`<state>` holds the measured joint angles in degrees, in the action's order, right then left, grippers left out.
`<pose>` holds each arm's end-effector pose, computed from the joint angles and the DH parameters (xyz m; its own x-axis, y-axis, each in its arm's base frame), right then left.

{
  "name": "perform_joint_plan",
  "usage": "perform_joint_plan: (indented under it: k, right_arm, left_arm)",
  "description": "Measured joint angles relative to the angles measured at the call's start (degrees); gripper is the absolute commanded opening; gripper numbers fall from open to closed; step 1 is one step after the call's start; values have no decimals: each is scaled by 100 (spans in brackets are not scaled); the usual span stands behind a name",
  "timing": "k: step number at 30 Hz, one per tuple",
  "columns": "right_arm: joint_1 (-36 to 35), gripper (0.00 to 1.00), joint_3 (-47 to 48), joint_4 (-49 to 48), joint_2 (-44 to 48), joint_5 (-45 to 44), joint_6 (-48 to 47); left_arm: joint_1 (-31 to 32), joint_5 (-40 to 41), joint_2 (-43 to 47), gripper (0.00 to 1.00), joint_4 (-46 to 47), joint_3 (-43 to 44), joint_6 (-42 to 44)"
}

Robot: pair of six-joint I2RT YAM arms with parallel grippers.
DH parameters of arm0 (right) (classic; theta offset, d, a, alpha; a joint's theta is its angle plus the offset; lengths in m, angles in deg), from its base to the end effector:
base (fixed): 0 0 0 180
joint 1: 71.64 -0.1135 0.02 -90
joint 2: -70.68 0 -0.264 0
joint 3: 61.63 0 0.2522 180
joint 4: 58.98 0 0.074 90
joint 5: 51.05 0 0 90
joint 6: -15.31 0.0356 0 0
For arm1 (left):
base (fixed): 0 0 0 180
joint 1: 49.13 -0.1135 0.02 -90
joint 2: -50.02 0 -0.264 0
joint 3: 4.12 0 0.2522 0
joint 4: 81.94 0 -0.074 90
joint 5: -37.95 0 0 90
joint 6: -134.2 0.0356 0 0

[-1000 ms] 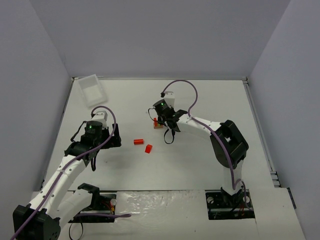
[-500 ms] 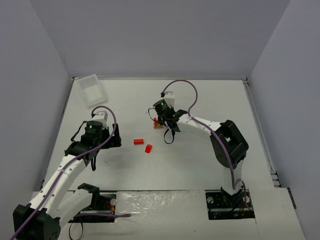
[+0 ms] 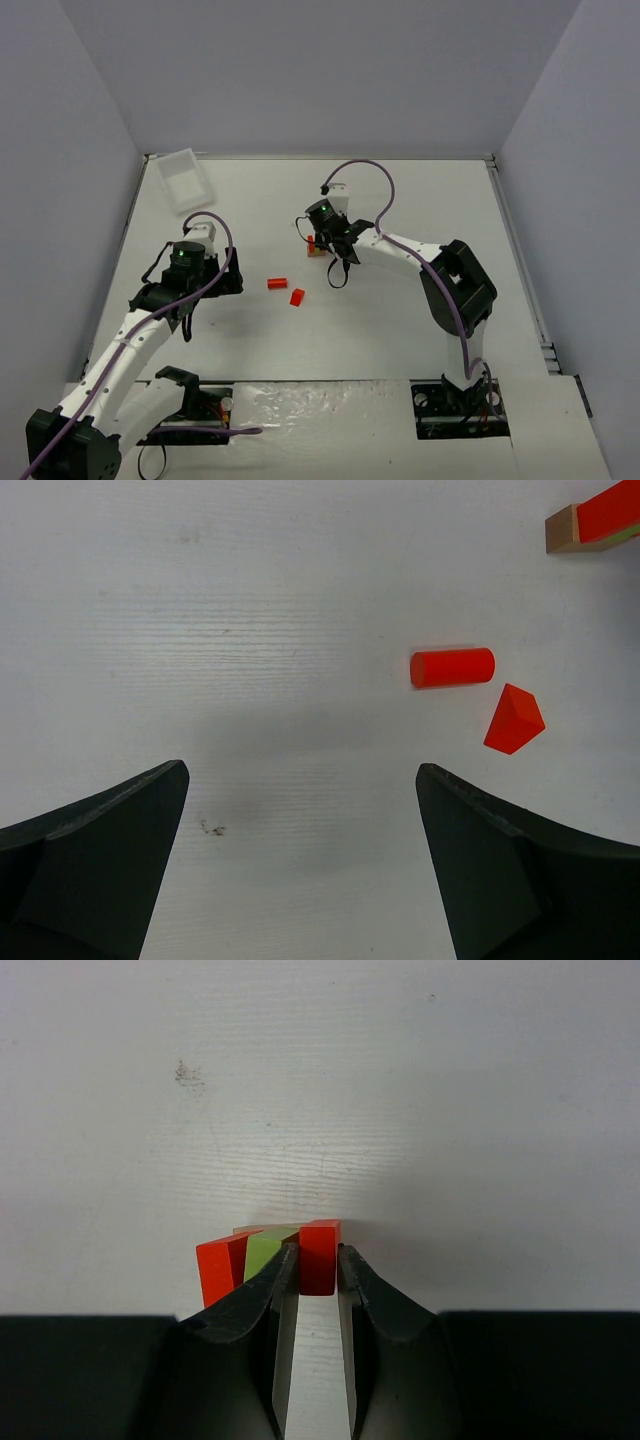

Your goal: Build the wood block tower

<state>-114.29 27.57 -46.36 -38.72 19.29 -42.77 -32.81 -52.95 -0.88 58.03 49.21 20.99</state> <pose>0.3279 0.2857 0.2171 -0.5658 0.1558 -0.8097 -0.1543 0.9446 0.2896 0.1844 -0.0546 0.2622 -0.6536 -0.2192 -0.7244 0.0384 0.9463 -0.3211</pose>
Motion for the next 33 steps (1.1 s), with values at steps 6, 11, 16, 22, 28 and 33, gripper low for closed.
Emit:
perform_joint_plan:
  k: [6, 11, 16, 22, 28, 33]
  right_arm:
    - [-41, 18, 0, 0, -1, 0, 1]
    - [-53, 17, 0, 0, 0, 0, 3]
    - [-53, 17, 0, 0, 0, 0, 4]
    - [-53, 20, 0, 0, 0, 0, 4]
    - [-53, 23, 0, 0, 0, 0, 0]
    - [-53, 24, 2, 0, 0, 0, 2]
  left_arm:
    - [0, -40, -1, 97, 4, 0, 1]
    - [0, -42, -2, 97, 16, 0, 2]
    - [0, -42, -1, 97, 22, 0, 2]
    - [0, -42, -2, 97, 35, 0, 2]
    - [0, -44, -2, 97, 37, 0, 2]
    - [0, -46, -9, 97, 37, 0, 2]
